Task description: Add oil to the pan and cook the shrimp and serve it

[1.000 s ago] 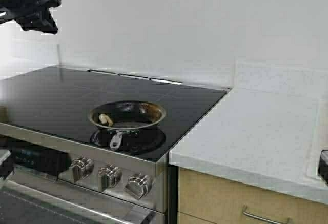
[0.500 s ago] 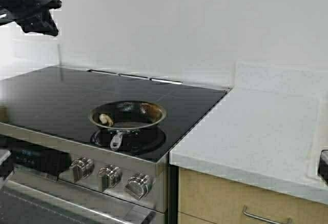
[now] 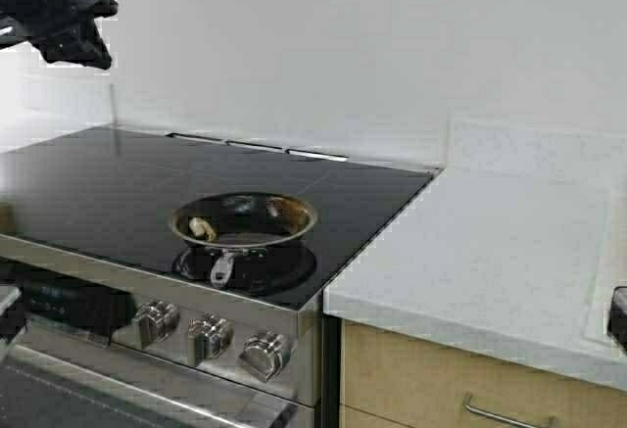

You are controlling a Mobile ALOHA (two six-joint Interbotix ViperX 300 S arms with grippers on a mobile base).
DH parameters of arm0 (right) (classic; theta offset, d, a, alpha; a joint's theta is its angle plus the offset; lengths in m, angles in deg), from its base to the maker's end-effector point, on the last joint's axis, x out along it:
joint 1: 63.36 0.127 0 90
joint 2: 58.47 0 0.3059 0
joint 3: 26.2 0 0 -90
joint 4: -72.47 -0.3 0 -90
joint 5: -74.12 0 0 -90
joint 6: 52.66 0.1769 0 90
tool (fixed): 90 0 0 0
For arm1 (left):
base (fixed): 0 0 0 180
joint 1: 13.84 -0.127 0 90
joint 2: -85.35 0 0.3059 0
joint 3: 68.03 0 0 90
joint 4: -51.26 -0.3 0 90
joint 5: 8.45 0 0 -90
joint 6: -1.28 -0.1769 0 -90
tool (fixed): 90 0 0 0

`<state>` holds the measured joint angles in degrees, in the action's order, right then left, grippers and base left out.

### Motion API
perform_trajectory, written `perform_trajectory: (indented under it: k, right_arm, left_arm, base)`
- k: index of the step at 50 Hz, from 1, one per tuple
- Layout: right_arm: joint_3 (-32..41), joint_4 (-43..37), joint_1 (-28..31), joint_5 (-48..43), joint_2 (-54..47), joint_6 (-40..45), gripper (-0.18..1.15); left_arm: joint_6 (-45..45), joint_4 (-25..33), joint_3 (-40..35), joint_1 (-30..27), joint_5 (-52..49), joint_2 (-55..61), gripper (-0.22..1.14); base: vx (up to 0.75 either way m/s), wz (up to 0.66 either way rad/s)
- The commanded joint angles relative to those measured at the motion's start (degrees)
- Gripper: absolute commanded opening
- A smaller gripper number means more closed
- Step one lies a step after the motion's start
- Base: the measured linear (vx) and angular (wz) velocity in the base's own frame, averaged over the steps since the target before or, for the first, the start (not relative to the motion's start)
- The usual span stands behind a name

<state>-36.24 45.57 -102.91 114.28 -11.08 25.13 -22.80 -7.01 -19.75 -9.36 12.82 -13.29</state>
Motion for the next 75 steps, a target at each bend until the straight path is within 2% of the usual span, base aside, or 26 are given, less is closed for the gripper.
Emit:
perform_trajectory:
  k: [1,11,22,27,40,43,56,75]
  right_arm:
    - [0.35,-0.53,0.00,-2.72,9.32,-0.09,0.97]
    - [-0.53,-0.70,3.34,-7.29,21.36,-0.35,0.96]
    - [-3.96,-0.18,15.82,-12.22,33.22,-1.32,0.89]
    - [-6.86,-0.18,22.24,-16.08,38.32,-1.49,0.77]
    - [-13.89,-0.09,35.86,-20.57,46.85,-1.49,0.28]
    - [-15.64,-0.09,38.67,-20.92,47.90,-1.49,0.22]
    - [-23.91,0.88,51.59,-32.34,52.38,-1.58,0.17]
    - [-33.22,0.97,60.82,-47.64,52.91,-1.49,0.05]
  left_arm:
    - [0.00,0.09,-1.05,-0.09,0.26,-0.35,0.04]
    - [0.00,0.18,-1.23,-0.09,0.26,-0.35,0.04]
    - [0.00,0.18,-1.32,-0.09,0.26,-0.35,0.04]
    - [0.00,0.26,-1.23,-0.09,0.26,-0.26,0.04]
    - [0.00,0.35,-1.41,-0.09,0.26,-0.35,0.04]
    - [0.00,0.35,-1.41,-0.09,0.26,-0.35,0.04]
    - [0.00,0.35,-1.41,-0.09,0.26,-0.35,0.04]
    - [0.00,0.26,-1.23,-0.09,0.26,-0.26,0.04]
  base:
    - [0.00,0.00]
    - [0.00,0.00]
    - [0.00,0.00]
    - [0.00,0.00]
    - [0.00,0.00]
    - [0.00,0.00]
    - [0.00,0.00]
    - [0.00,0.00]
